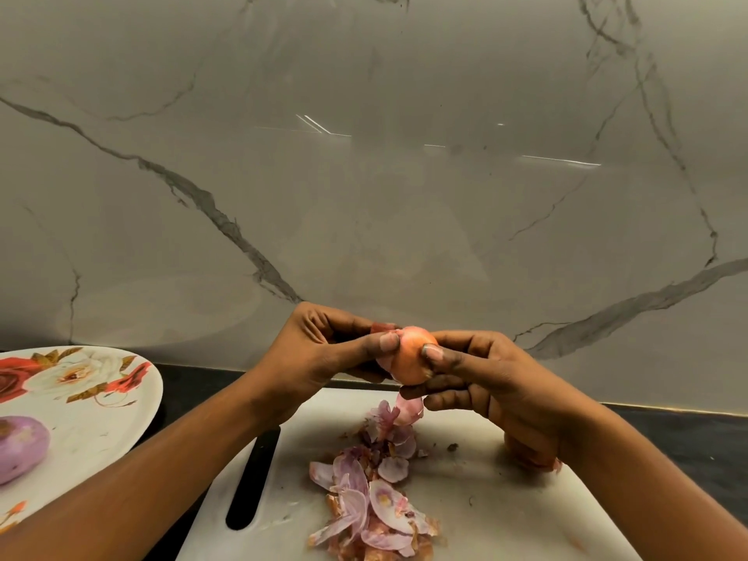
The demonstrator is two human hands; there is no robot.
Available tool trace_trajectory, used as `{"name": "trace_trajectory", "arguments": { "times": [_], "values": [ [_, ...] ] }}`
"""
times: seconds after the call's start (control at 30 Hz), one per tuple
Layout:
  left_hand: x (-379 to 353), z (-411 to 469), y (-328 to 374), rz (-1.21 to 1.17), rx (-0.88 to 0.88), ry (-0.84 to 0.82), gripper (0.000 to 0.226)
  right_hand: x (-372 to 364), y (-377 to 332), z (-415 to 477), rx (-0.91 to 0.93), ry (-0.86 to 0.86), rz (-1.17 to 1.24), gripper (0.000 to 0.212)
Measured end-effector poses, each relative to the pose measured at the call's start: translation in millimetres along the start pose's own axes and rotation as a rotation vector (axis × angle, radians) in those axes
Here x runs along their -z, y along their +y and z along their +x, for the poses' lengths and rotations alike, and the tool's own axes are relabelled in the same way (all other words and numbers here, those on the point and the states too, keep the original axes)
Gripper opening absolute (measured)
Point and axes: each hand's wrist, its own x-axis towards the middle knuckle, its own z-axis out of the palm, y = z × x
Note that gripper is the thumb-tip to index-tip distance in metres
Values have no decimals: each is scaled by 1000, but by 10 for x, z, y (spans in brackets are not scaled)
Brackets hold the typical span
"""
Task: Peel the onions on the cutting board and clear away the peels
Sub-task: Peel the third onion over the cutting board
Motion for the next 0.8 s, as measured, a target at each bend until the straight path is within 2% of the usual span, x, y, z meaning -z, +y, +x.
{"name": "trace_trajectory", "arguments": {
  "times": [0.07, 0.27, 0.43, 0.53, 0.7, 0.8],
  "values": [
    [12, 9, 1, -1, -14, 27, 21, 14, 10, 7, -17, 4, 58, 26],
    [36, 14, -34, 69, -40, 41, 21, 21, 15, -9, -65, -27, 141, 37],
    [156, 58, 22, 67, -108, 111, 20, 50, 21, -2, -108, 38, 256, 62],
    [178, 37, 44, 122, -83, 9, 16, 41, 13, 7, -76, 59, 226, 69],
    [105, 16, -23, 269, 62, -257, 15, -9, 7, -2, -75, 125, 145, 50],
    [72, 6, -38, 310, 103, -293, 21, -24, -21, -4, -81, 161, 63, 50]
  ]
}}
